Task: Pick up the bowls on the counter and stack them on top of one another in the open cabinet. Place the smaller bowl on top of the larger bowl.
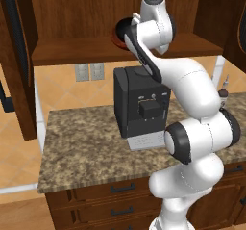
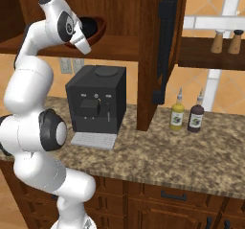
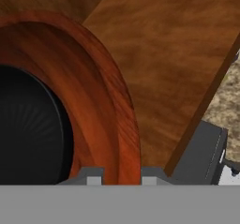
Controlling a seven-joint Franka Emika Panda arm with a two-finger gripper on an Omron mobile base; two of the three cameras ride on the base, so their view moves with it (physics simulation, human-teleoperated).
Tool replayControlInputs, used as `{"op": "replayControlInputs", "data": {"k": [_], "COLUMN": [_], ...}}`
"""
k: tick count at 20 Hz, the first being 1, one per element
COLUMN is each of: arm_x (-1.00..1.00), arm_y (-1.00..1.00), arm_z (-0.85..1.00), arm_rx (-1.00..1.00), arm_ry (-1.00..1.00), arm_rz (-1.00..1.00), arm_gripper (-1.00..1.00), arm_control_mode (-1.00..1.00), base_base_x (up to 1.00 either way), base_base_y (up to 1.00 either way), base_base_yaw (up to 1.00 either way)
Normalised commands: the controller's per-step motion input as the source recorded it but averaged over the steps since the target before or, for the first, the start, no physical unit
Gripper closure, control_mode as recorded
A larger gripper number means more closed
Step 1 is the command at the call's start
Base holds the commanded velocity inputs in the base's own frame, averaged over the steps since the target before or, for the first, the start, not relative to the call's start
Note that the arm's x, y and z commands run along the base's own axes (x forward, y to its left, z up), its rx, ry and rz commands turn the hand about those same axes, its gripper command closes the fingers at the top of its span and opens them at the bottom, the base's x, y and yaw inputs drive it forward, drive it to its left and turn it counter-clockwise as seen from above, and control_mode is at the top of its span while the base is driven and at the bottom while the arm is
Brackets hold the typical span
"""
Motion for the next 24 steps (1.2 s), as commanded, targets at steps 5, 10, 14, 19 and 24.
{"op": "replayControlInputs", "data": {"k": [5,10,14,19,24], "arm_x": [0.00,0.00,-0.17,-0.75,-1.00], "arm_y": [0.00,0.00,0.00,0.00,0.04], "arm_z": [0.00,0.00,0.07,0.30,-0.16], "arm_rx": [0.00,0.00,0.00,0.00,-0.04], "arm_ry": [0.00,0.00,-0.02,-0.08,0.00], "arm_rz": [0.00,0.00,0.01,0.14,0.37], "arm_gripper": [-1.00,-1.00,-1.00,-1.00,-1.00], "arm_control_mode": [-1.00,-1.00,-1.00,-1.00,-1.00], "base_base_x": [0.00,0.00,0.00,0.00,0.00], "base_base_y": [0.00,0.00,0.00,0.00,0.00], "base_base_yaw": [0.00,0.00,0.00,0.00,0.00]}}
